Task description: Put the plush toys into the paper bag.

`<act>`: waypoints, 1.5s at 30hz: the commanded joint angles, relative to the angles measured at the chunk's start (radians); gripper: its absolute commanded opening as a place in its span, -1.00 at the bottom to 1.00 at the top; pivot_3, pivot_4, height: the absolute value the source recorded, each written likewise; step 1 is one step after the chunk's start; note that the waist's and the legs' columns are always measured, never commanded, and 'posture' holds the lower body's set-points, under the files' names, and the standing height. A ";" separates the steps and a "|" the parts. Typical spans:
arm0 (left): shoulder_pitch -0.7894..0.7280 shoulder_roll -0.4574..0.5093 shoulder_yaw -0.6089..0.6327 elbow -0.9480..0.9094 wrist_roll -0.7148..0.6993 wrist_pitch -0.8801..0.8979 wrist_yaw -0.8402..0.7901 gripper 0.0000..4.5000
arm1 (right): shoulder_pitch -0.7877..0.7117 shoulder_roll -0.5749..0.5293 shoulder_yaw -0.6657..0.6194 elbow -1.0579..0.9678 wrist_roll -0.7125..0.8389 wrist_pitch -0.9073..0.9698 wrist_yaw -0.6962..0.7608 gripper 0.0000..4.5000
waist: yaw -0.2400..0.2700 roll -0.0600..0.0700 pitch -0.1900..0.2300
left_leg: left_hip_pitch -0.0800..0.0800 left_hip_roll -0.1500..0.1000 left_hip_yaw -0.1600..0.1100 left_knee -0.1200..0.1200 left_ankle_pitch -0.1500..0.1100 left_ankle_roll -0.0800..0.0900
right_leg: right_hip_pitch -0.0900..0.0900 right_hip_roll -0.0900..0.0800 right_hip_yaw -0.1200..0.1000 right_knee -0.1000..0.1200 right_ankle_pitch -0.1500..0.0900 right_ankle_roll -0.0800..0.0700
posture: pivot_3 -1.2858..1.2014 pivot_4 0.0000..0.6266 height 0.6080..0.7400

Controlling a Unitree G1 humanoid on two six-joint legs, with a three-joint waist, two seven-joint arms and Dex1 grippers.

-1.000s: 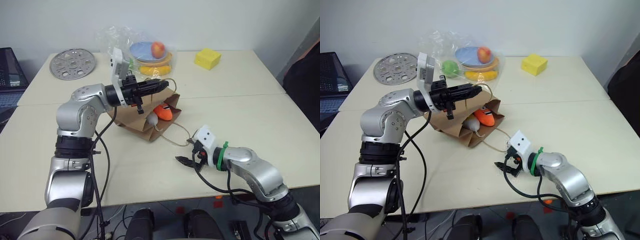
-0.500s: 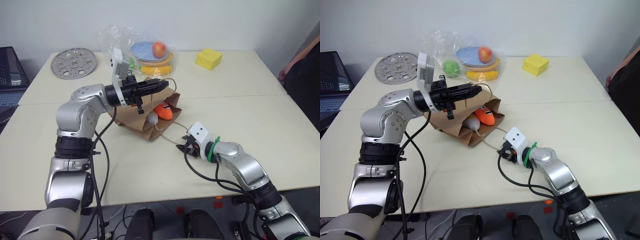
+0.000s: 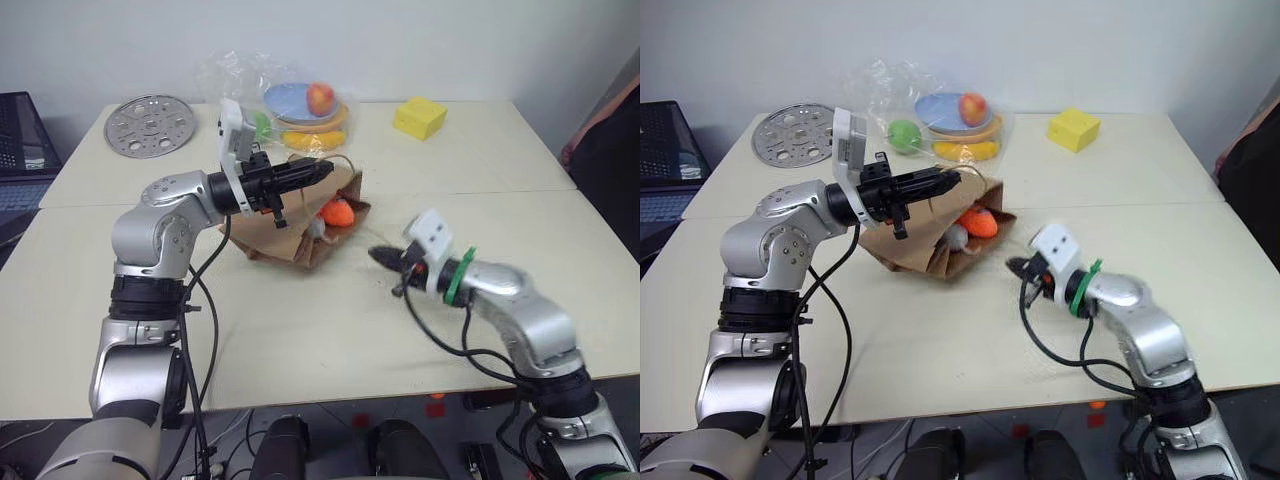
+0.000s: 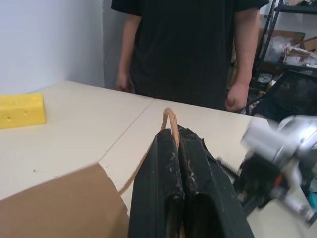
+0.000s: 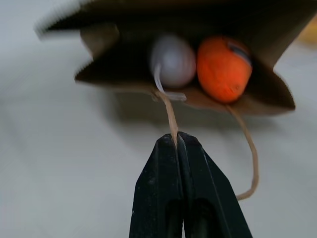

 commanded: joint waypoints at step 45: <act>-0.290 -0.156 0.049 0.329 0.023 -0.182 -0.082 -1.00 | -0.412 0.123 0.144 -0.018 -0.180 -0.094 -0.153 -0.98 | 0.005 0.000 0.000 | -0.001 -0.001 0.001 0.000 0.000 0.000 | -0.002 0.000 0.000 0.000 0.000 0.000 | 0.03 -0.52 1.00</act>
